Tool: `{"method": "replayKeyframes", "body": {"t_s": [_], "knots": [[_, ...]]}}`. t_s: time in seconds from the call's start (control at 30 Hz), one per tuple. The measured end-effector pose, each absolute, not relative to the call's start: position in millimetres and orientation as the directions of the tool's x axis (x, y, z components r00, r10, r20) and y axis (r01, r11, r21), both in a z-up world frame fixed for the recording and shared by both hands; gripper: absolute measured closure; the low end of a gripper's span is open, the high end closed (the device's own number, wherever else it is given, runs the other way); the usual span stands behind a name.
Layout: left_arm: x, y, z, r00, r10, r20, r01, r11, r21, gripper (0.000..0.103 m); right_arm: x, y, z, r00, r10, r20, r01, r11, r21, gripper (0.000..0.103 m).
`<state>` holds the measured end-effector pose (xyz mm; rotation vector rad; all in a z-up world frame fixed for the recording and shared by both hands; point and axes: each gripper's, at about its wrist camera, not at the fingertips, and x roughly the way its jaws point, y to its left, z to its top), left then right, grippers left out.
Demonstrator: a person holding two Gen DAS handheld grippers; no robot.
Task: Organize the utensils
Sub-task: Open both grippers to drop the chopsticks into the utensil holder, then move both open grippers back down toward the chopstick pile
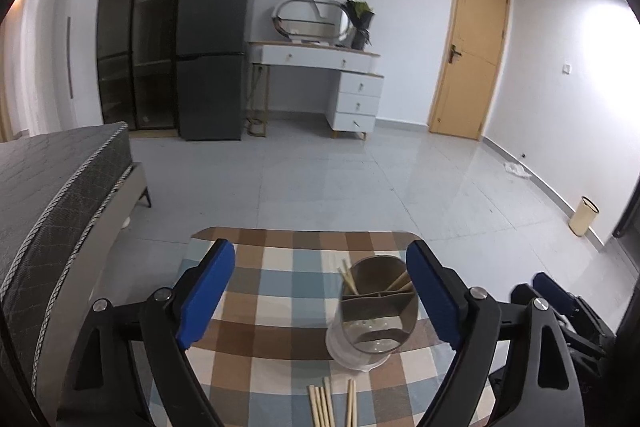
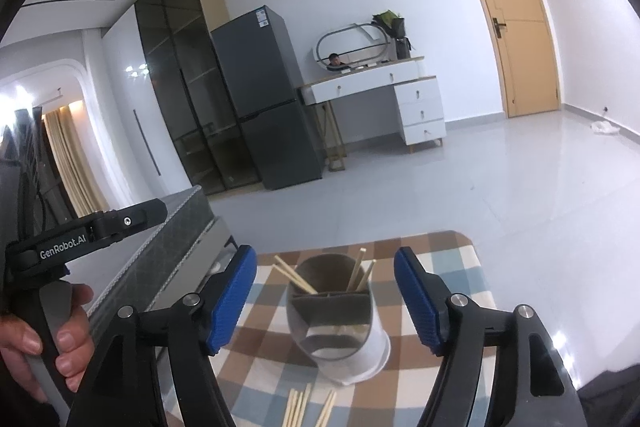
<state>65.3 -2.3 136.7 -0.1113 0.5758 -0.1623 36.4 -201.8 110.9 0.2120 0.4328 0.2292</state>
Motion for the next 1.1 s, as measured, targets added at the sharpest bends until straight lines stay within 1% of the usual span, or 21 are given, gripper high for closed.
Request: {"method": "replayKeyframes", "body": {"t_s": [0.13, 0.2, 0.27, 0.33, 0.37, 0.43, 0.53, 0.63, 0.8, 0.97, 1.1], "knots": [[53, 4, 128, 0.826, -0.175, -0.536, 0.104, 0.982, -0.159, 0.018, 15, -197, 107, 0.894, 0.266, -0.361, -0.188, 0.953, 0.236, 0.025], [45, 7, 122, 0.83, -0.161, -0.535, 0.094, 0.984, -0.151, 0.018, 7, -195, 104, 0.9, 0.27, -0.342, -0.201, 0.954, 0.224, 0.02], [39, 8, 117, 0.834, -0.159, -0.529, 0.096, 0.985, -0.145, 0.017, -2, -191, 100, 0.907, 0.27, -0.323, -0.209, 0.955, 0.21, 0.011], [32, 11, 112, 0.842, -0.138, -0.521, 0.08, 0.988, -0.133, 0.017, -9, -184, 95, 0.915, 0.251, -0.315, -0.2, 0.962, 0.184, 0.005], [29, 12, 110, 0.847, -0.13, -0.516, 0.071, 0.988, -0.134, 0.017, -13, -181, 93, 0.921, 0.235, -0.31, -0.19, 0.967, 0.168, 0.004], [24, 14, 106, 0.85, -0.125, -0.512, 0.064, 0.989, -0.136, 0.014, -16, -177, 87, 0.922, 0.226, -0.314, -0.186, 0.97, 0.154, 0.003], [15, 16, 97, 0.861, -0.103, -0.498, 0.05, 0.992, -0.118, 0.011, -16, -174, 77, 0.91, 0.226, -0.348, -0.179, 0.97, 0.163, 0.003], [10, 16, 83, 0.861, -0.088, -0.502, 0.046, 0.994, -0.095, 0.009, -21, -173, 66, 0.898, 0.247, -0.365, -0.193, 0.965, 0.178, 0.003], [5, 15, 63, 0.853, -0.071, -0.517, 0.038, 0.997, -0.074, 0.008, -23, -171, 45, 0.873, 0.241, -0.423, -0.181, 0.968, 0.176, 0.003], [8, 12, 41, 0.829, -0.07, -0.555, 0.035, 0.997, -0.073, 0.008, -23, -169, 30, 0.853, 0.232, -0.468, -0.181, 0.972, 0.152, 0.003], [10, 9, 23, 0.812, -0.063, -0.581, 0.044, 0.998, -0.046, 0.008, -20, -169, 17, 0.829, 0.226, -0.511, -0.174, 0.974, 0.148, 0.003]]}}
